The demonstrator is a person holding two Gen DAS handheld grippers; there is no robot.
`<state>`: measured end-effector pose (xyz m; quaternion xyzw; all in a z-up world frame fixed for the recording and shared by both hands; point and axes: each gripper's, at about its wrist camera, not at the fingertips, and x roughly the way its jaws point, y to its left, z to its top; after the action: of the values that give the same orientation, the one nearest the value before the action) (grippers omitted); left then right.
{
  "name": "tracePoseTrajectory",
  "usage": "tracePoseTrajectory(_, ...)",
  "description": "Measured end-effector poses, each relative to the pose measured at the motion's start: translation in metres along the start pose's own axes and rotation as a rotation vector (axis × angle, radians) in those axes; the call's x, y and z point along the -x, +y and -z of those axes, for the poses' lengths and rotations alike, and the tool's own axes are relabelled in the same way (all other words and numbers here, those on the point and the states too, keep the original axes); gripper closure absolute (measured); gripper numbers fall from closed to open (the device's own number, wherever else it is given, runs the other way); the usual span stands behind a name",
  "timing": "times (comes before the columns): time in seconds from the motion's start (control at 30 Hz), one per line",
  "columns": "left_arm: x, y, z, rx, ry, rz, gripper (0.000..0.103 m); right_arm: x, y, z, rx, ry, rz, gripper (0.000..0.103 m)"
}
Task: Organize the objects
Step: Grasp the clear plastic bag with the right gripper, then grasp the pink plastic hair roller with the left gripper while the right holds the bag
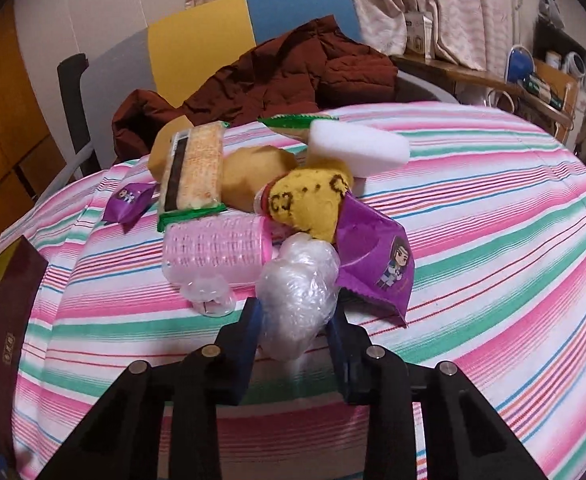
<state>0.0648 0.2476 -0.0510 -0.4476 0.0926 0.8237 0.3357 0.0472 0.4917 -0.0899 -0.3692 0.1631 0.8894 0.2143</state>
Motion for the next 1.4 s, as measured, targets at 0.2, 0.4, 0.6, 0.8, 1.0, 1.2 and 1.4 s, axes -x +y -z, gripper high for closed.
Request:
tracePoseTrajectory(0.2,-0.019,-0.007,-0.028,-0.001,0.002,-0.026,0.031,0.018,-0.018,0.020,-0.056,-0.014,0.022,0.071)
tracePoseTrajectory(0.4,-0.050,-0.025,-0.060,-0.023,0.017,-0.018,0.031,0.034,-0.025,0.039,-0.055,-0.052,0.108,0.071)
tracePoseTrajectory(0.6,-0.084,-0.047,-0.098,0.010,0.022,0.009,0.028,0.038,-0.027,0.045,-0.063,-0.081,0.117,0.071)
tracePoseTrajectory(0.8,-0.121,-0.064,-0.130,0.029,0.027,-0.021,0.019,0.036,-0.030,0.046,-0.073,-0.088,0.106,0.071)
tracePoseTrajectory(1.0,-0.151,-0.078,-0.144,0.005,0.042,-0.047,0.018,0.034,-0.031,0.047,-0.078,-0.093,0.101,0.071)
tracePoseTrajectory(1.2,-0.167,-0.078,-0.143,-0.016,0.042,-0.051,0.032,0.033,-0.032,0.046,-0.080,-0.095,0.098,0.071)
tracePoseTrajectory(1.4,-0.154,-0.076,-0.126,-0.087,-0.036,-0.079,0.033,0.032,-0.032,0.047,-0.083,-0.099,0.096,0.071)
